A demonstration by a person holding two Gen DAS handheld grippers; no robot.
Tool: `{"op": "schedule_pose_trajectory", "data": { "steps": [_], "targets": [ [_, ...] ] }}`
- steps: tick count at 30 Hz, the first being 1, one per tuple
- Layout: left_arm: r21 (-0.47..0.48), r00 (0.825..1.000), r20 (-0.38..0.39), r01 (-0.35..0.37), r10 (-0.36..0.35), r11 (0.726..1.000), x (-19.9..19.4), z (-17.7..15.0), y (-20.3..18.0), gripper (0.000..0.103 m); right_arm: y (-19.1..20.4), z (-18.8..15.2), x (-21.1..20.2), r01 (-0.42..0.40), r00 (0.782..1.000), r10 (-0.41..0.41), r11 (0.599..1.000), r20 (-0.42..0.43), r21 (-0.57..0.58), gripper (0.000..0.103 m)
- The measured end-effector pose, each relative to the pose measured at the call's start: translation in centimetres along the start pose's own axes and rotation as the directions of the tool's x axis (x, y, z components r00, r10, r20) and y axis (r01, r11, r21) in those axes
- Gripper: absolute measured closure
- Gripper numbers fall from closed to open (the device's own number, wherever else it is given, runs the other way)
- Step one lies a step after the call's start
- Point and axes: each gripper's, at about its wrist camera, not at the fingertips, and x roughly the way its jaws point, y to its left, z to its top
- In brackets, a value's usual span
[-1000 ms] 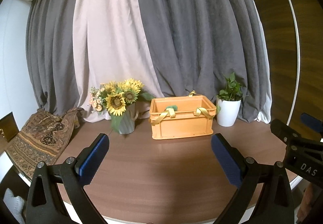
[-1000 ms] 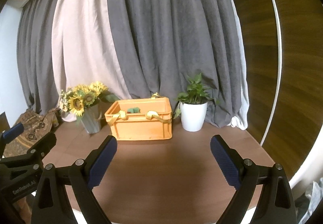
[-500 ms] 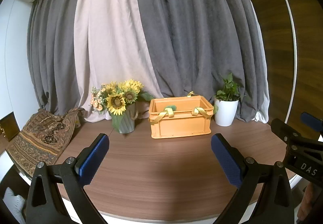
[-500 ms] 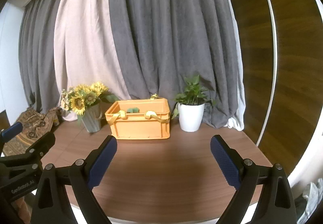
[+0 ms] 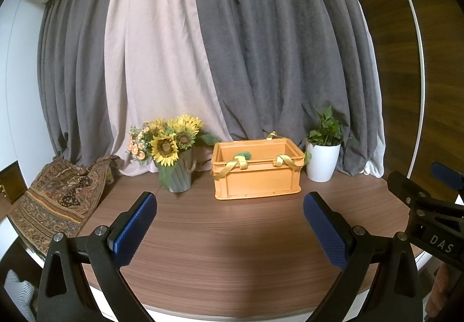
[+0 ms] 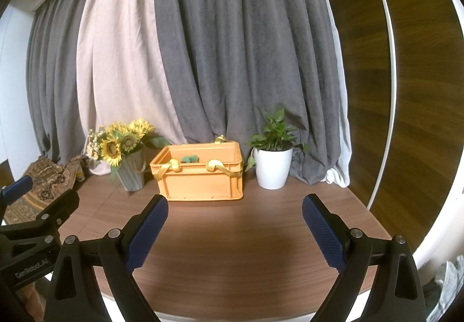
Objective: Organize soft objects
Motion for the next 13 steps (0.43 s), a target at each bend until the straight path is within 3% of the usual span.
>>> {"op": "schedule_pose_trajectory", "data": {
  "steps": [13],
  "targets": [
    [-0.005, 1.000, -0.006, 0.004, -0.004, 1.000, 0.31, 0.13, 0.08, 0.000, -0.18, -0.05, 0.00, 0.001, 1.000, -0.001, 1.000, -0.006, 0.001, 0.008]
  ]
}}
